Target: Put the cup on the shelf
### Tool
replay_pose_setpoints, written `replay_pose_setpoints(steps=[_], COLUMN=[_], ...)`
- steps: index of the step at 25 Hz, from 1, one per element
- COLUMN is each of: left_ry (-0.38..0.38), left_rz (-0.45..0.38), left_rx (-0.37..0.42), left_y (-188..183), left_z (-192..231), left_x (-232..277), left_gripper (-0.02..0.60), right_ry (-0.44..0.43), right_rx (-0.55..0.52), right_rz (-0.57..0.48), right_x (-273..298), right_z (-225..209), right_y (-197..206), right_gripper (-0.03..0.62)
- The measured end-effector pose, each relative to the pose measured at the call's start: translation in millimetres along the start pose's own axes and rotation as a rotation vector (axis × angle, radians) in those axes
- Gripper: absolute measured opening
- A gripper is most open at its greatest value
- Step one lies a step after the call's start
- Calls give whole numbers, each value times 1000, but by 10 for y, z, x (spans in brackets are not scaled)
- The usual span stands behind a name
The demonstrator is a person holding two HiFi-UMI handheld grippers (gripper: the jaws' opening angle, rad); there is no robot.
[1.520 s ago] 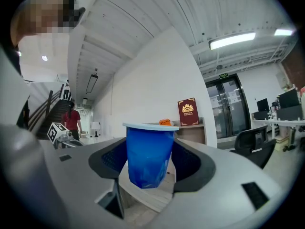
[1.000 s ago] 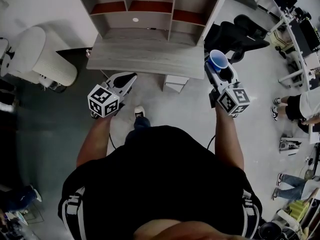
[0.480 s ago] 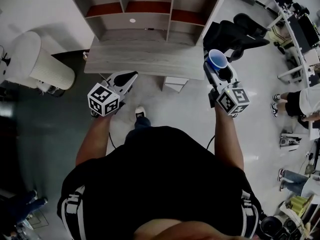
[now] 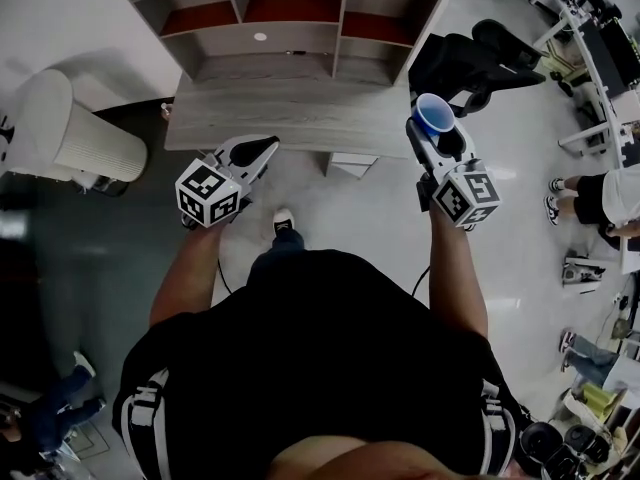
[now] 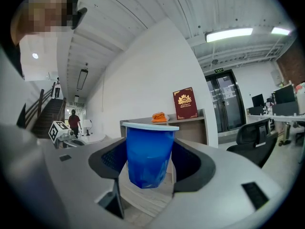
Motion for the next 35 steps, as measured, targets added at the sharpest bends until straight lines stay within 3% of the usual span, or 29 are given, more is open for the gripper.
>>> replay_pose_setpoints(steps=[19,35], left_ry=[87,126], left_rz=[16,34], left_rx=[-11,-43], left_y=[-117,-164], left_z=[1215,2192], left_x=[504,451], left_gripper=[17,17], right_ry=[45,94], right_rx=[53,76], right_rz=[31,58], right_x=[1224,2078], right_z=[-225,-78], right_y=[178,175], right_gripper=[282,282])
Point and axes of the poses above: the fingertips, and each gripper's own axes: x forward along the fingers, z to its left, y out of its underside, the point moved 3 cm from there along -x, backward along the fingers, and after that the axes turned 3 degrees about -y, right-handed, at the moved point
